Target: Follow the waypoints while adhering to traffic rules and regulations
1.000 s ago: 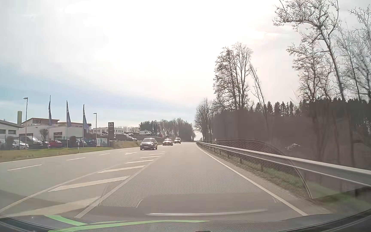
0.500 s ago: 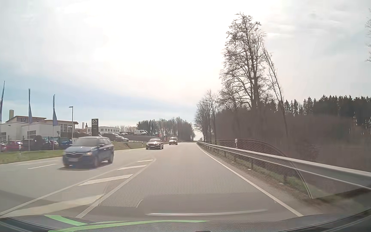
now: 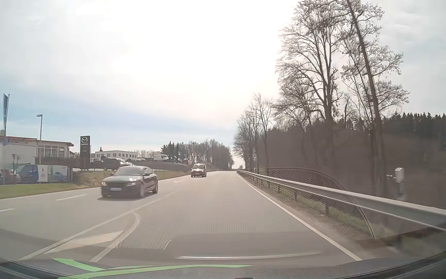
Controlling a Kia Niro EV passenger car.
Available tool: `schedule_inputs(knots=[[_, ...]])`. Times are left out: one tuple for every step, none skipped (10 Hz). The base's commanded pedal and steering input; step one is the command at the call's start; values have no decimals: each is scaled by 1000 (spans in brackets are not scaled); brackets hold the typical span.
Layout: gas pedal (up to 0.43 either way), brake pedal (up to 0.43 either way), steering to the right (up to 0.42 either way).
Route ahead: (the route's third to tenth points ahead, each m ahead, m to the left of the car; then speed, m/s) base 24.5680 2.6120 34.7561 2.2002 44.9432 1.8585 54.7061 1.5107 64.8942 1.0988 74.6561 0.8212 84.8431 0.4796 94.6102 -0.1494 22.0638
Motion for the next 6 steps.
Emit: schedule_inputs(knots=[[287,0,1],[287,0,3],[287,0,3],[287,0,3],[287,0,3],[287,0,3]])
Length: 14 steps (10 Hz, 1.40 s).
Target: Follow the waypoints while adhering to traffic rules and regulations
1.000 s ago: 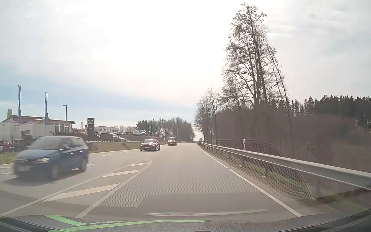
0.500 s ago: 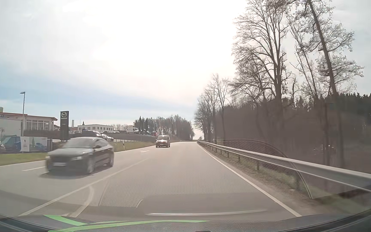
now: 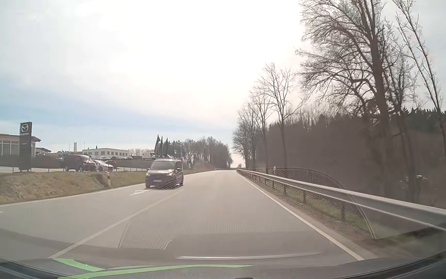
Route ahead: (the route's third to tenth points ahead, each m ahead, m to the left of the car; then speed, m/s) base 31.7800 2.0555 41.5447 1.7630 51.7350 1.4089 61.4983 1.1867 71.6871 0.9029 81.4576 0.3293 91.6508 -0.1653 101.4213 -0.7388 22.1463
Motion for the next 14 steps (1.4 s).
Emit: schedule_inputs(knots=[[287,0,3],[287,0,3],[287,0,4],[287,0,4],[287,0,4],[287,0,4],[287,0,4],[287,0,4],[287,0,4],[287,0,4],[287,0,4],[299,0,4],[299,0,4],[299,0,4]])
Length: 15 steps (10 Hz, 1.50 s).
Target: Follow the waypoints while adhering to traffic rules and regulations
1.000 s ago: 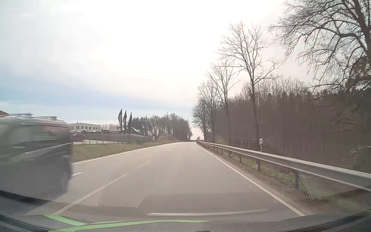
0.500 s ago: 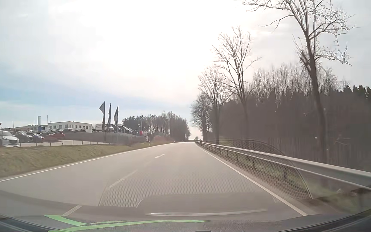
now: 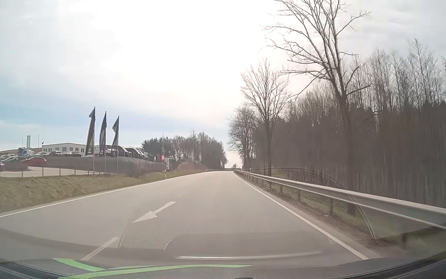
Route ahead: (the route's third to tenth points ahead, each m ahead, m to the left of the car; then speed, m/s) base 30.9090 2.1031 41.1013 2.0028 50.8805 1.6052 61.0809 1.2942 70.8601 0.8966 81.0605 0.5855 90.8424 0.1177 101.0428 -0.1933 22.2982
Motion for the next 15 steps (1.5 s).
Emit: schedule_inputs(knots=[[299,0,4],[299,0,4],[299,0,4],[299,0,4],[299,0,3],[299,0,3],[311,0,2],[311,0,2],[311,0,2],[311,0,2],[311,0,2],[311,0,1],[311,0,1],[311,0,1],[311,0,1]])
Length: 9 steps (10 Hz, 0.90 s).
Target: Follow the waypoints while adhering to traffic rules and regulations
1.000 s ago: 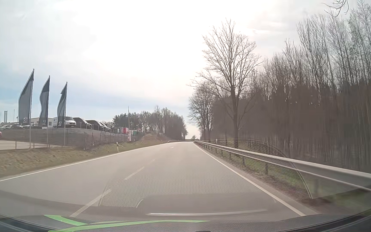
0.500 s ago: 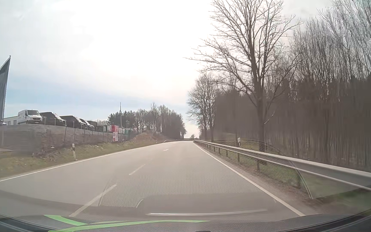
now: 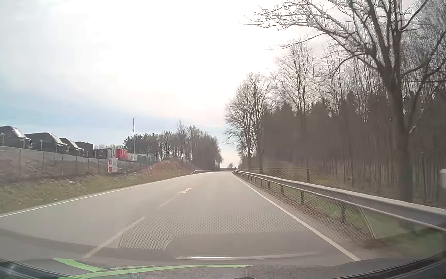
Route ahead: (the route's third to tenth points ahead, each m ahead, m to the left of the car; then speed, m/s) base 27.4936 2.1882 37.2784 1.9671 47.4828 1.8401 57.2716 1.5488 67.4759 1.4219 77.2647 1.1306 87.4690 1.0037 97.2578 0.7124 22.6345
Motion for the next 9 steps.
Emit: schedule_inputs(knots=[[311,0,1],[311,0,1],[311,0,1],[311,0,1],[311,0,1],[311,0,1],[311,0,1],[311,0,1],[311,0,1]])
